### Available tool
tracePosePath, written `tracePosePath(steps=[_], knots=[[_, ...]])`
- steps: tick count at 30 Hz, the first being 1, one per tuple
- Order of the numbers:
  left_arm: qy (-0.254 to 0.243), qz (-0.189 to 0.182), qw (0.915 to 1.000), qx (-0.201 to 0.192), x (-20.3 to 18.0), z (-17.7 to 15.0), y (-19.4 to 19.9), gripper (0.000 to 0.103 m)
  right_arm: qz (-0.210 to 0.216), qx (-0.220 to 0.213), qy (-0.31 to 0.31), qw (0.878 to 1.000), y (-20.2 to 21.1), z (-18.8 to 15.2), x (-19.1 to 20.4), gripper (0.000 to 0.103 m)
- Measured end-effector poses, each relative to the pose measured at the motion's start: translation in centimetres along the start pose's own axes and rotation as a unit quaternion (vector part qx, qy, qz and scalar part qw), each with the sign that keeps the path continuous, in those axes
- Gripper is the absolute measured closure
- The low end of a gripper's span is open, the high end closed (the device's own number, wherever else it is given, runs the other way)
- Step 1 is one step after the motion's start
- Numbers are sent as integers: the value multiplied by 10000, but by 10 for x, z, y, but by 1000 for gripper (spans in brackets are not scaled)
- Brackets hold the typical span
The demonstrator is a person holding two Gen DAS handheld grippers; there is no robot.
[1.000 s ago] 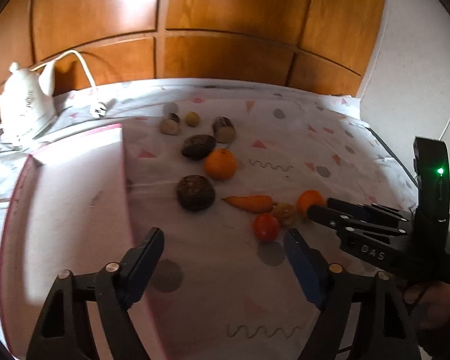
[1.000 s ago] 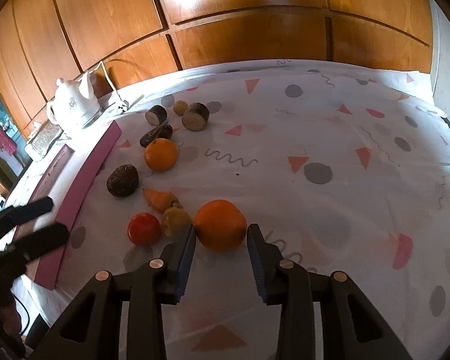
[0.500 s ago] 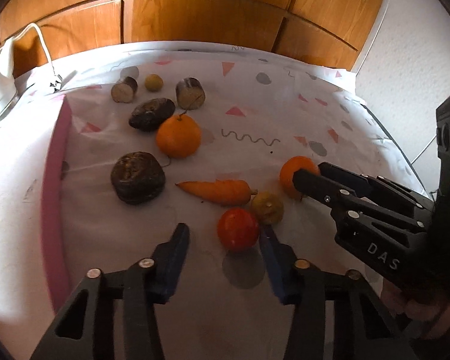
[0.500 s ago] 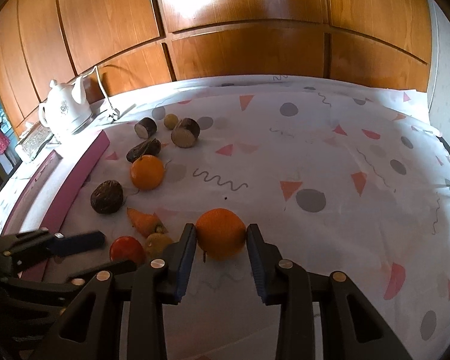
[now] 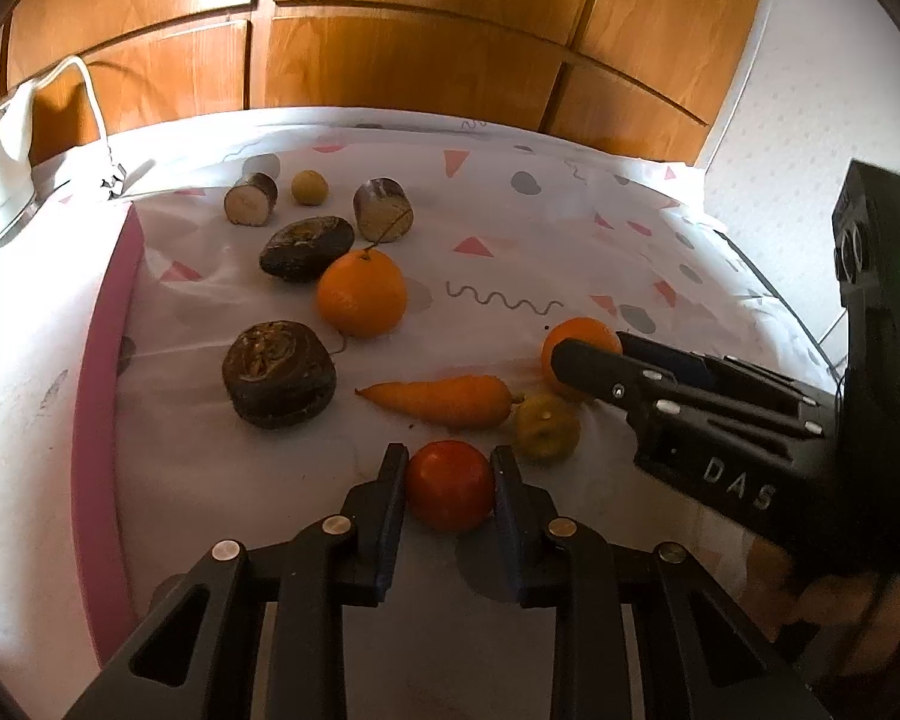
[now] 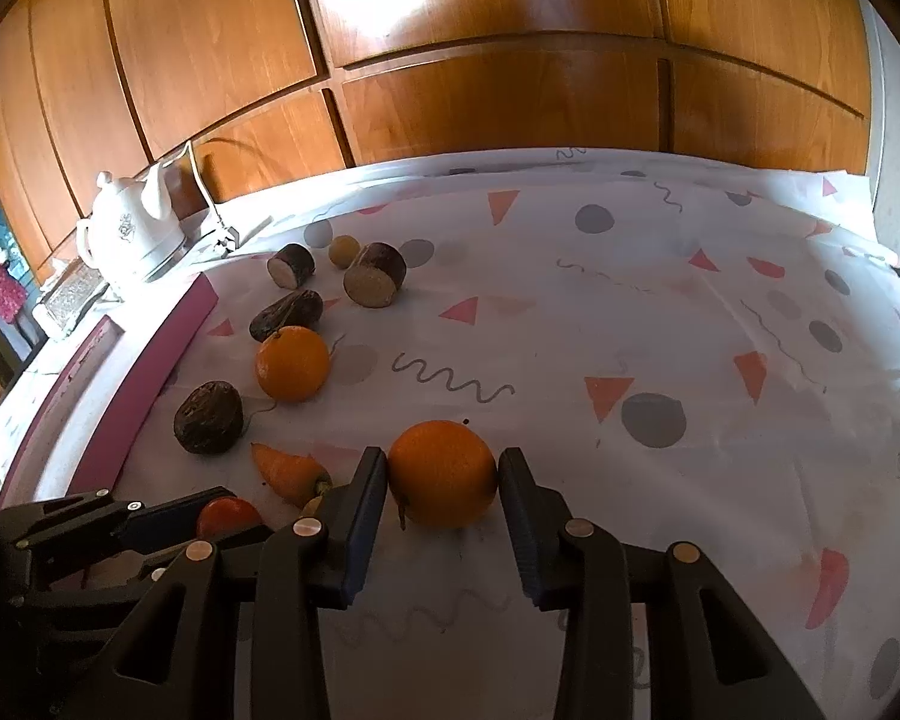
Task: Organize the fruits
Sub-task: 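Grasp the red tomato with the left gripper while the right gripper grasps the orange, then carry the tomato into the pink-rimmed tray and release while the right gripper places the orange beside it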
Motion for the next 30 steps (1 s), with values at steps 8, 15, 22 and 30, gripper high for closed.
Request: tracePosePath(steps=[8, 15, 22, 30], knots=[[-28, 154, 9999, -44, -1, 5, -7, 76, 64, -54, -89, 9999, 1, -1, -3, 65], [-54, 227, 9997, -22, 2, 2, 3, 76, -88, -15, 44, 10000, -1, 0, 2, 65], [189, 310, 9991, -205, 19, 4, 32, 76, -223, 16, 173, 9996, -2, 0, 5, 65], [644, 489, 9950, -581, 58, 18, 76, 76, -505, 91, 445, 9977, -3, -1, 13, 65]])
Point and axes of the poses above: each gripper's, at about its wrist camera, not at the fingertips, and y roughly against the way its jaws point, x to its left, z to its top, the point moved 7 cm from there along -y, roughly the way its jaws point, and after that the axes turned 5 degrees about y, right-handed, at the moved point
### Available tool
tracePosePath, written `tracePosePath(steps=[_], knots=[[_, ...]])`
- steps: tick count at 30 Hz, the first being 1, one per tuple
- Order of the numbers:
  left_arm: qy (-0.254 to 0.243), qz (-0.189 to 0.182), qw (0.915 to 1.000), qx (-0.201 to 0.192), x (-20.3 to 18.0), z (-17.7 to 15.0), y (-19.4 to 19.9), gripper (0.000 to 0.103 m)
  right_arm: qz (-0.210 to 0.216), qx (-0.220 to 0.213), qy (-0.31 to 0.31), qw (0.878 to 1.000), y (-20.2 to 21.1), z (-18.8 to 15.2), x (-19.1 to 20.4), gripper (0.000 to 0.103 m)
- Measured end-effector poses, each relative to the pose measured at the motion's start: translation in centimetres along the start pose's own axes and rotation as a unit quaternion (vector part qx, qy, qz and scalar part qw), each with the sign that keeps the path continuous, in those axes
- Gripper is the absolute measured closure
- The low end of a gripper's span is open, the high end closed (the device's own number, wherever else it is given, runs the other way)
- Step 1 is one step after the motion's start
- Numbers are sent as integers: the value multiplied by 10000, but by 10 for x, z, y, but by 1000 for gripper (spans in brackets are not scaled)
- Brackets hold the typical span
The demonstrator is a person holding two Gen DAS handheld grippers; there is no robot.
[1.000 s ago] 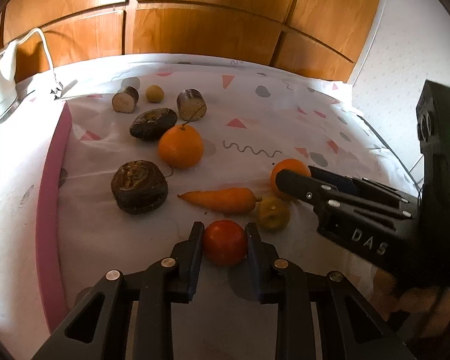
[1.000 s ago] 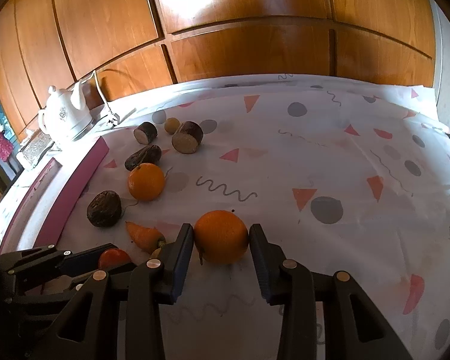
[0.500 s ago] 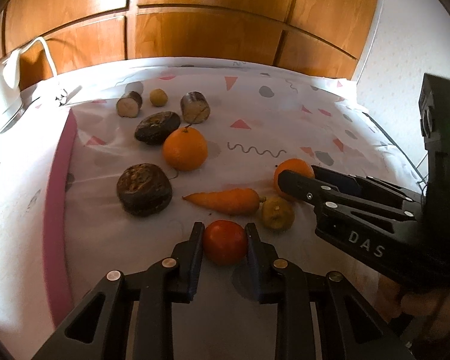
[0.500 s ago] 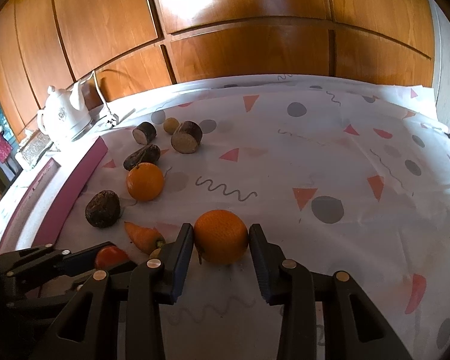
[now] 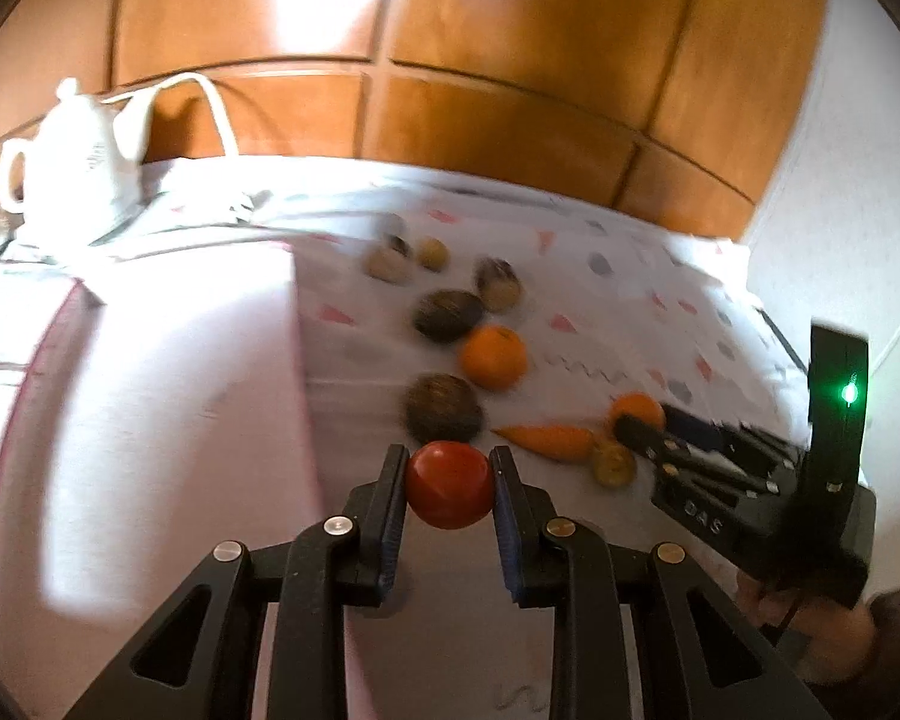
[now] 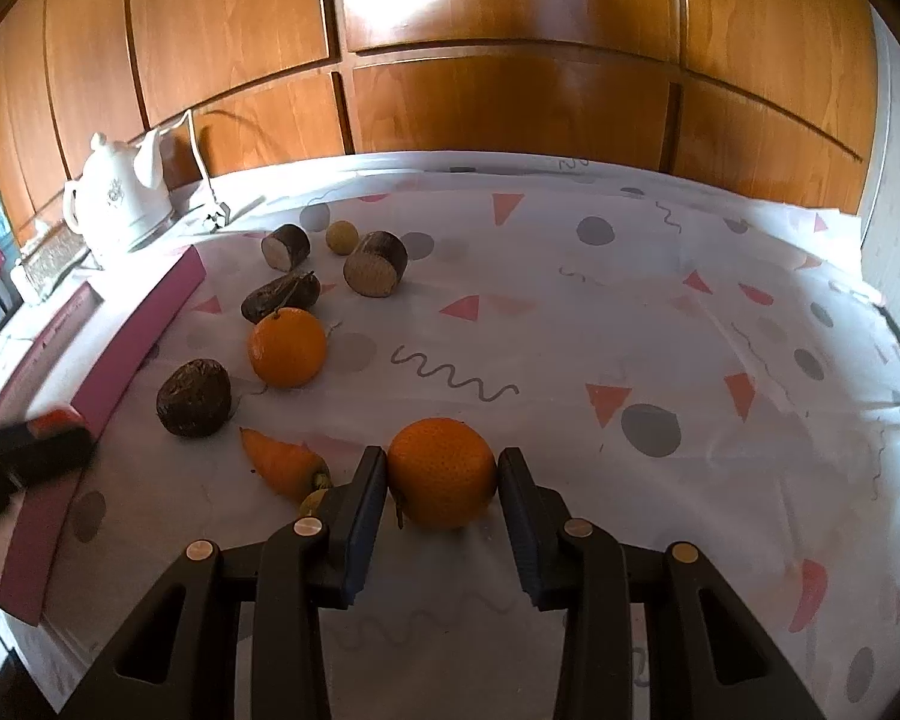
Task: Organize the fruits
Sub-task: 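Carry the tomato into the pink-rimmed tray and release while the right gripper places the orange beside it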
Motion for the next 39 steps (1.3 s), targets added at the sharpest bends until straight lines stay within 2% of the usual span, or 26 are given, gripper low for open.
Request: tracePosePath(steps=[4, 7, 13, 17, 23, 30, 34, 39], knots=[[297, 245, 9992, -140, 35, 12, 14, 76, -78, 49, 35, 10000, 1, 1, 1, 65], [459, 562, 9970, -253, 65, 20, 19, 76, -132, 114, 54, 9998, 1, 2, 2, 65], [832, 1338, 9875, -92, 130, 24, 9, 76, -194, 181, 64, 9996, 1, 3, 3, 65], [926, 1722, 9807, -10, 155, 24, 3, 76, -219, 225, 50, 9995, 1, 3, 3, 66], [1190, 1870, 9751, -107, 172, 20, 9, 74, -325, 208, 124, 9992, 4, 7, 6, 66], [1160, 1802, 9763, -319, 160, 18, 25, 72, -224, 50, 153, 9996, 14, 18, 17, 66], [1236, 1750, 9758, -425, 156, 12, 36, 68, 31, -62, 236, 9997, 21, 28, 38, 66], [1229, 1759, 9751, -552, 156, 8, 52, 66, 690, -197, 590, 9957, 32, 42, 90, 66]])
Point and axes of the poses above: each gripper's, at about its wrist camera, not at the fingertips, and y roughly against the way its jaws point, x to its left, z to its top, the point moved 7 cm from there along -y, roughly the way its jaws point, and after that the axes turned 5 degrees about y, right-handed, at the moved point
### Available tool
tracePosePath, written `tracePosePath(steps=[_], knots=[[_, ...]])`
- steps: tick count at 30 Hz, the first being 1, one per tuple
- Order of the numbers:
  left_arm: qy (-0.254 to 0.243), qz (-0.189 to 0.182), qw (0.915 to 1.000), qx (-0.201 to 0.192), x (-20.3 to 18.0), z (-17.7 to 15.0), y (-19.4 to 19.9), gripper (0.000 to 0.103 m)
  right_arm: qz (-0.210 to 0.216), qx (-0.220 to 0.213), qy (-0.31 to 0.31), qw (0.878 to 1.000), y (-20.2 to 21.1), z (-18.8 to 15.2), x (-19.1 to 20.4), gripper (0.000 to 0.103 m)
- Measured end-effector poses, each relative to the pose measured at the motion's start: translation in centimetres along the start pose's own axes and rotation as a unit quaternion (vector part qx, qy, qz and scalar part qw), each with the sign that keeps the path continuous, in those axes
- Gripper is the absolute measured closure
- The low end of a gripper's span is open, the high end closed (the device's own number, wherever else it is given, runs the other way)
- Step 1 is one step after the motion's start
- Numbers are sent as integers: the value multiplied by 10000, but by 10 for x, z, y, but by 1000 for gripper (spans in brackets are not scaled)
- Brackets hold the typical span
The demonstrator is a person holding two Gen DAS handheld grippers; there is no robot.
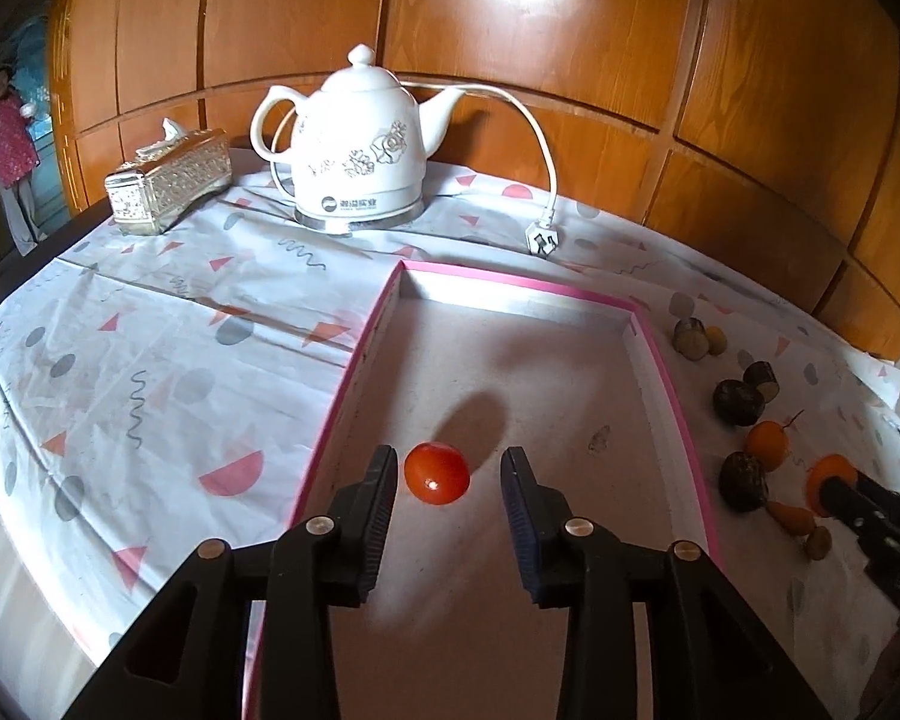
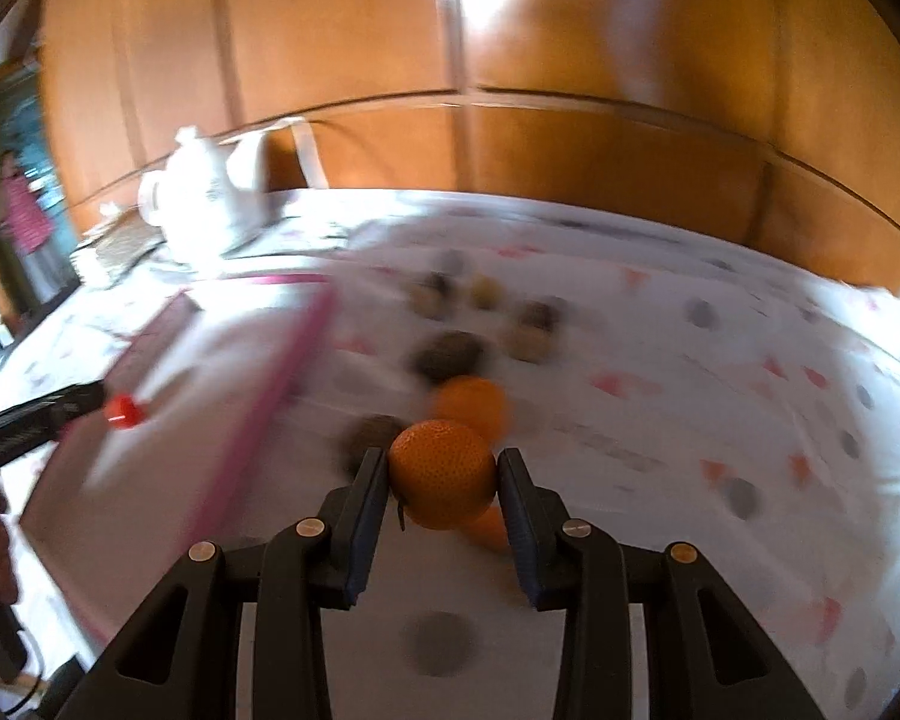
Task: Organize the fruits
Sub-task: 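Carry the tomato into the pink-rimmed tray and release while the right gripper places the orange beside it, then grasp the small yellow fruit with the right gripper while the left gripper moves toward the carrot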
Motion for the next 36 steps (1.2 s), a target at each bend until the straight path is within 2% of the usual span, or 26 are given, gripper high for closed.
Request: tracePosePath(steps=[4, 9, 16, 22, 27, 30, 36], knots=[[81, 65, 9998, -141, 11, 2, 10, 58, 614, -51, 370, 9974, -4, 16, 53, 66], [265, 148, 9993, -211, 30, 2, 18, 57, 1227, -44, 745, 9896, -13, 34, 113, 66], [499, 282, 9980, -270, 53, 0, 24, 57, 1567, 176, 1028, 9821, -37, 41, 165, 66], [618, 321, 9973, -215, 62, -5, 23, 57, 1660, 337, 1039, 9801, -52, 38, 184, 65], [636, 301, 9973, -230, 61, -6, 24, 57, 1665, 461, 986, 9800, -57, 35, 185, 64], [617, 286, 9975, -204, 59, -6, 22, 56, 1697, 372, 797, 9816, -52, 37, 180, 60], [462, 184, 9985, -214, 44, -7, 24, 56, 1532, 145, 619, 9862, -36, 43, 161, 60]])
Point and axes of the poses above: each gripper's, at about its wrist camera, not at the fingertips, and y roughly against the way its jaws point, x to its left, z to its top, the point moved 7 cm from there along -y, roughly the way its jaws point, and after that the axes turned 5 degrees about y, right-handed, at the moved point
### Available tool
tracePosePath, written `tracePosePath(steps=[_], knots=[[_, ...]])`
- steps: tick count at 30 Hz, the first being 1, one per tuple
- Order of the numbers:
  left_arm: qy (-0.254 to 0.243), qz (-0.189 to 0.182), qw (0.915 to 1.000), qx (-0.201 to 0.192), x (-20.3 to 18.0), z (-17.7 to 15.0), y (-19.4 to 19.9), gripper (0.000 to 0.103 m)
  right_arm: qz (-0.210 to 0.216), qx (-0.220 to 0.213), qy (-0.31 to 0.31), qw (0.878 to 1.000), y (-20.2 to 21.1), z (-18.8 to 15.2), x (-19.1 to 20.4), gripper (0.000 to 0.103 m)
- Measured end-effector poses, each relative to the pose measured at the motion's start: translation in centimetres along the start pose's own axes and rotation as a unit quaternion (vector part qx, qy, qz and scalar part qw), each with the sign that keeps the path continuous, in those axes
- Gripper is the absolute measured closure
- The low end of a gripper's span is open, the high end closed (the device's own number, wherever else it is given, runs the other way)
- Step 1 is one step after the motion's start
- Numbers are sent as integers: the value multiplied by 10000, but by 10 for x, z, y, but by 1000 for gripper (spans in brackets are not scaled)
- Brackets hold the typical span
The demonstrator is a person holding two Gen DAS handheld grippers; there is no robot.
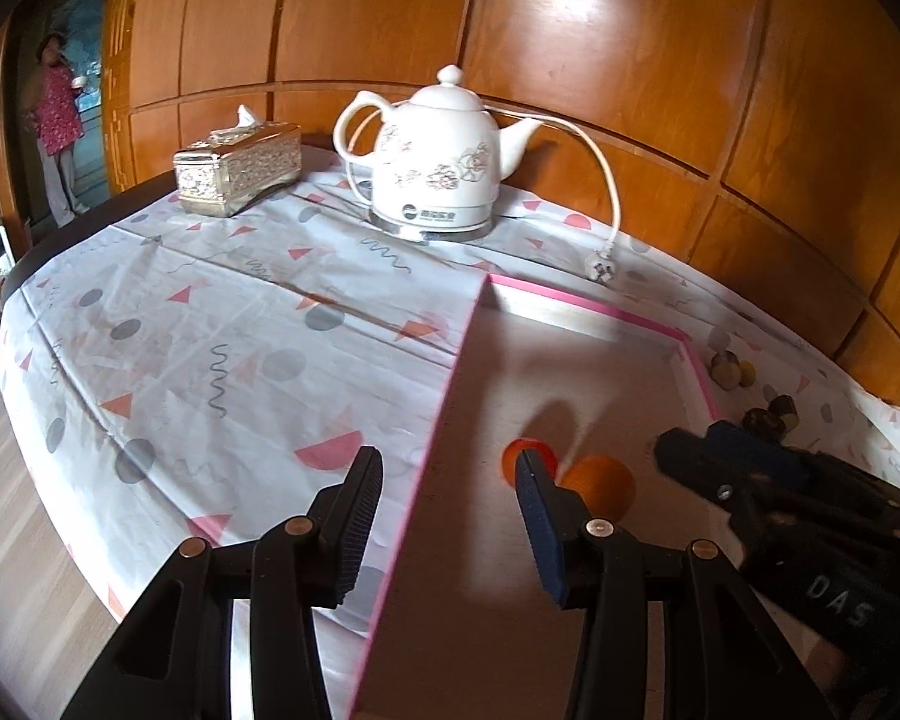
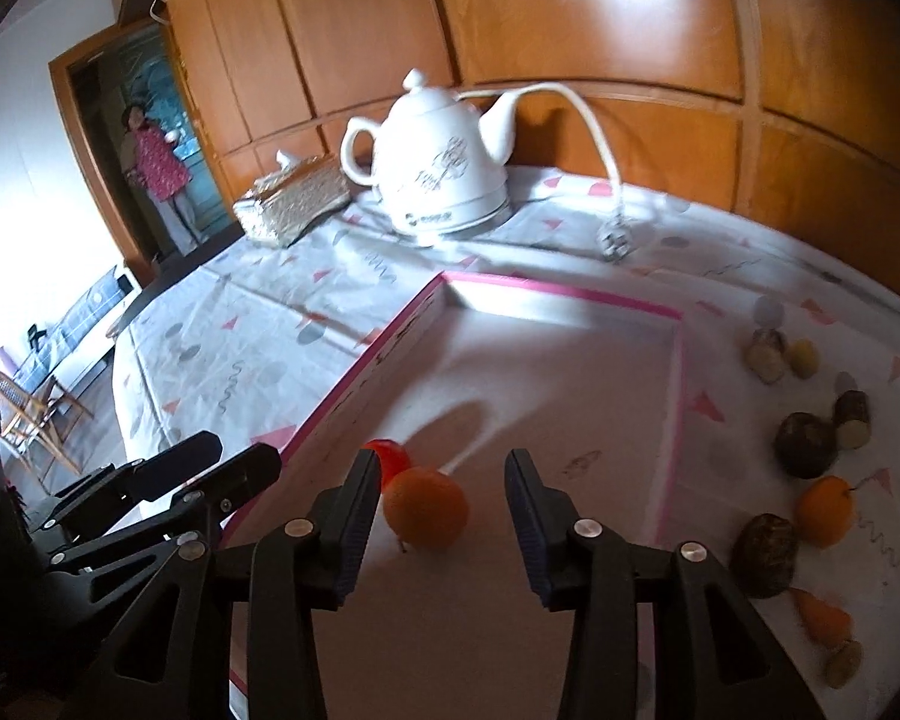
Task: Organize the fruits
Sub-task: 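Grasp the small yellow fruit with the right gripper while the left gripper moves toward the carrot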
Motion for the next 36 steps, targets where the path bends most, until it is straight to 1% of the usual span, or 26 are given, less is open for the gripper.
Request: tracePosePath(steps=[3, 10, 18, 23, 27, 28, 31, 36], knots=[[-146, -102, 9998, 17, -11, -4, 1, 54, -183, -64, -109, 9998, 14, -5, -16, 60], [-512, -413, 9978, 126, -42, -14, 2, 54, -643, -142, -549, 9963, 46, -29, -66, 60], [-854, -767, 9931, 244, -75, -25, 4, 53, -1169, -110, -1017, 9879, 81, -68, -123, 60], [-1117, -1054, 9876, 319, -102, -34, 8, 53, -1442, -12, -1347, 9803, 97, -96, -154, 60], [-1304, -1298, 9820, 436, -125, -42, 9, 53, -1580, 110, -1600, 9743, 103, -119, -174, 60], [-1396, -1397, 9792, 456, -133, -45, 11, 53, -1594, 131, -1654, 9732, 104, -123, -177, 60], [-1574, -1540, 9740, 525, -147, -51, 13, 53, -1563, 189, -1696, 9729, 104, -131, -181, 60], [-1750, -1689, 9673, 717, -167, -64, 10, 53, -1538, 238, -1741, 9723, 100, -138, -185, 60]])
Point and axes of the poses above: each gripper's, at about its wrist camera, not at the fingertips, and y roughly against the way its jaws point, x to its left, z to its top, the point moved 7 cm from there along -y, roughly the way its jaws point, and after that the axes turned 5 degrees about y, right-handed, at the moved point
